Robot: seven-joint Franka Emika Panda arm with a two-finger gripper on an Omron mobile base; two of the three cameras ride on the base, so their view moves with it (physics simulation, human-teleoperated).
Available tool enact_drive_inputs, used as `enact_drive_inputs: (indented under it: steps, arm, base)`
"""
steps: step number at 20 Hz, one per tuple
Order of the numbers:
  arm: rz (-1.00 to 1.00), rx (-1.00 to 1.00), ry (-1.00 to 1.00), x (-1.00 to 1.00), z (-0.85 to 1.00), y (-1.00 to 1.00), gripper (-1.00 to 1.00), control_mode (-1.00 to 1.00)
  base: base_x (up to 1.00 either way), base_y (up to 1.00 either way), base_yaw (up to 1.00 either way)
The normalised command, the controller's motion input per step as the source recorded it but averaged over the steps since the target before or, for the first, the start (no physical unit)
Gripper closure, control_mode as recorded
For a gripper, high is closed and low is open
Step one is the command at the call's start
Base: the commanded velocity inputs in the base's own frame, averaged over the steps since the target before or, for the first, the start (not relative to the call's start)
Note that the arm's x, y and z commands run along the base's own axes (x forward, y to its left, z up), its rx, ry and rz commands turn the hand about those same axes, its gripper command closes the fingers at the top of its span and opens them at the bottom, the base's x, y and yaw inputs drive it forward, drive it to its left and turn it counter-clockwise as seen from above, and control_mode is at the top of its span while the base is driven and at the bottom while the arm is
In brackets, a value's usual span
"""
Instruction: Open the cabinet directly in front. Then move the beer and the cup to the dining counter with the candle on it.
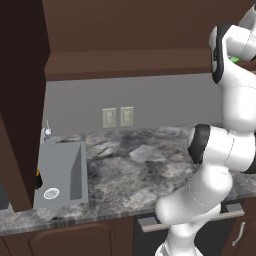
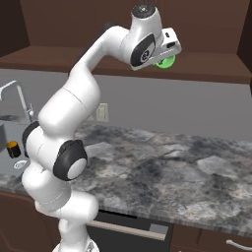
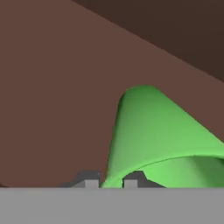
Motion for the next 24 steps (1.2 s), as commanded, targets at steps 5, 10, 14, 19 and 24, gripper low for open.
enact_drive_inputs:
  steps: [5, 10, 14, 19, 24]
  arm:
    - [0.0, 0.0, -0.32, -0.94, 0.36, -0.28, 1.0, -1.0]
    - [0.0, 0.0, -0.36, -1.0, 0.55, -0.11, 1.0, -1.0]
    - [0.07, -0.03, -0.11, -1.0, 0.43, 0.01, 1.0, -1.0]
    - [0.17, -0.12, -0.01, -1.0, 0.43, 0.14, 1.0, -1.0]
    - [0.22, -0.17, 0.0, -1.0, 0.09, 0.13, 1.0, -1.0]
  base:
    - [0.0, 0.0, 0.0]
    - [0.0, 0.0, 0.0]
    - [0.0, 0.0, 0.0]
    - [0.0, 0.0, 0.0]
    - [0.0, 0.0, 0.0]
